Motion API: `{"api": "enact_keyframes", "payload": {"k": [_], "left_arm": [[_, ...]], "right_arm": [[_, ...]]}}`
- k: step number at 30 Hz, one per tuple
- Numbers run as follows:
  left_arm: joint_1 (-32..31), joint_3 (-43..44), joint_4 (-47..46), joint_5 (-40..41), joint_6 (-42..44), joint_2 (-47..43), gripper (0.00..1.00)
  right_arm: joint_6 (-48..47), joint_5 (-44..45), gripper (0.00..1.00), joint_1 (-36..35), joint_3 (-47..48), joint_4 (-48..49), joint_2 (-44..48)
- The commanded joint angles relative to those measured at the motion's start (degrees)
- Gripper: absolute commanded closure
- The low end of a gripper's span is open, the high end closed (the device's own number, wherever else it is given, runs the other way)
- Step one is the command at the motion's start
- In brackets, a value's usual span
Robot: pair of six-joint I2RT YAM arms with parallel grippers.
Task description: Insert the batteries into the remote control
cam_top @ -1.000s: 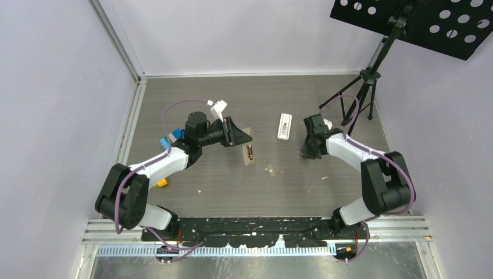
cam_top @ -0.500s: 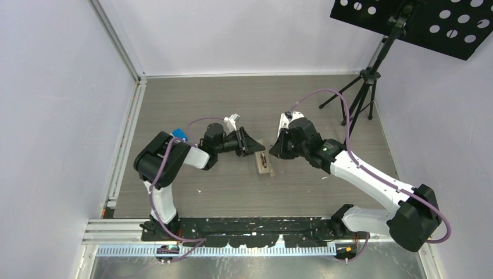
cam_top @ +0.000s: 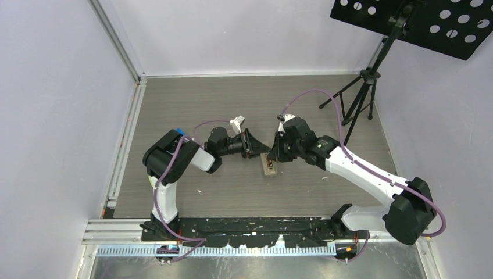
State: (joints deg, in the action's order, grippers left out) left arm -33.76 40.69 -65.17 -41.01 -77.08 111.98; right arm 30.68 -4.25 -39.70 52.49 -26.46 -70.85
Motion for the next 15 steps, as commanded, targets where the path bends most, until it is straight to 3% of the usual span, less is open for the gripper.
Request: {"api": "enact_keyframes", "payload": {"k": [1, 15], "left_arm": [[-0.1, 1.6, -5.5, 0.7, -0.7, 0.3, 1.00], [-0.1, 2.2, -6.1, 1.3, -1.2, 0.0, 1.00]], "right_arm": [[-1.5, -1.4, 0.93, -0.4, 3.3, -1.5, -0.7], [-1.9, -3.1, 0.87, -0.5, 5.5, -6.3, -4.1]]}}
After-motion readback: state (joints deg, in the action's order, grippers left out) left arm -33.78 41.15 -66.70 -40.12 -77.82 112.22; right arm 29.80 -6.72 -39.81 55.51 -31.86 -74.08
